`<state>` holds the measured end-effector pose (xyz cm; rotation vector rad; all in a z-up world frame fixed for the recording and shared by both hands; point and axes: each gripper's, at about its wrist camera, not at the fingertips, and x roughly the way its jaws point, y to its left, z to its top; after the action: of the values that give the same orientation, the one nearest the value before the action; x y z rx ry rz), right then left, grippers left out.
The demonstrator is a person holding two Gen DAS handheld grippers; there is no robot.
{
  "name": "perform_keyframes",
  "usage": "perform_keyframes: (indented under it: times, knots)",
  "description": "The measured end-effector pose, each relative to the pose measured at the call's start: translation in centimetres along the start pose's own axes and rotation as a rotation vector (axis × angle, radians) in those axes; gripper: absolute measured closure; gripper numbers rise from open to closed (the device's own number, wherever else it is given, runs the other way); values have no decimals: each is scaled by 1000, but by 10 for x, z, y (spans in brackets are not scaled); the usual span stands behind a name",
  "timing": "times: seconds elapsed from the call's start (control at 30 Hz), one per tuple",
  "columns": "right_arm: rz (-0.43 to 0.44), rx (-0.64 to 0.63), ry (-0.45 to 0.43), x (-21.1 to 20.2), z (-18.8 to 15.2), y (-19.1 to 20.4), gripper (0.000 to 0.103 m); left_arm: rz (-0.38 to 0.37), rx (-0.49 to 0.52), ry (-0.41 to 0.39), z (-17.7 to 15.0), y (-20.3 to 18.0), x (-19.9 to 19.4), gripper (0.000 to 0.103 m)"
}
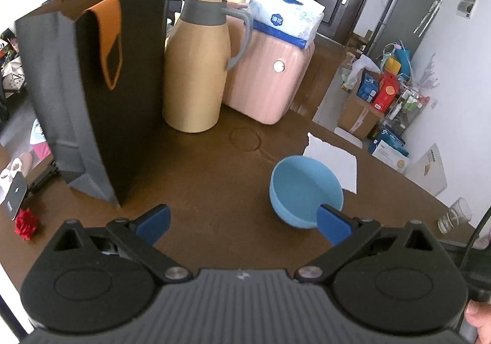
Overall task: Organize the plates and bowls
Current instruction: 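Move both open tools to the small light-blue bowl beside the white napkin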
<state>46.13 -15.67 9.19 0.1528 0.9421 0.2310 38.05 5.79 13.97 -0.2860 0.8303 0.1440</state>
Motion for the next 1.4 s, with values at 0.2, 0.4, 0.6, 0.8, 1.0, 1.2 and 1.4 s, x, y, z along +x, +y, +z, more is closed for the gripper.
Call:
perform_keyframes:
  times: [0.2,0.4,0.6,0.8,1.0,1.2,1.4]
  knots:
    - [-58,17,11,22,21,-14,0,8,15,25,19,-20,35,0]
    - [-97,20,33,49,36,-27,0,8,31,71,25,-41,75,0]
    - [-100,45,60,75,42,-40,0,-14,33,117,30,-55,111,0]
    - [-116,62,90,99,46,-56,0,19,16,143,34,-61,141,0]
    - [-122,53,99,118,47,-66,1,73,15,190,35,-63,179,0]
    - [-140,0,99,137,43,-66,10,124,47,226,28,-68,212,1]
    - [-141,-12,88,150,44,-66,22,143,60,244,26,-69,229,22]
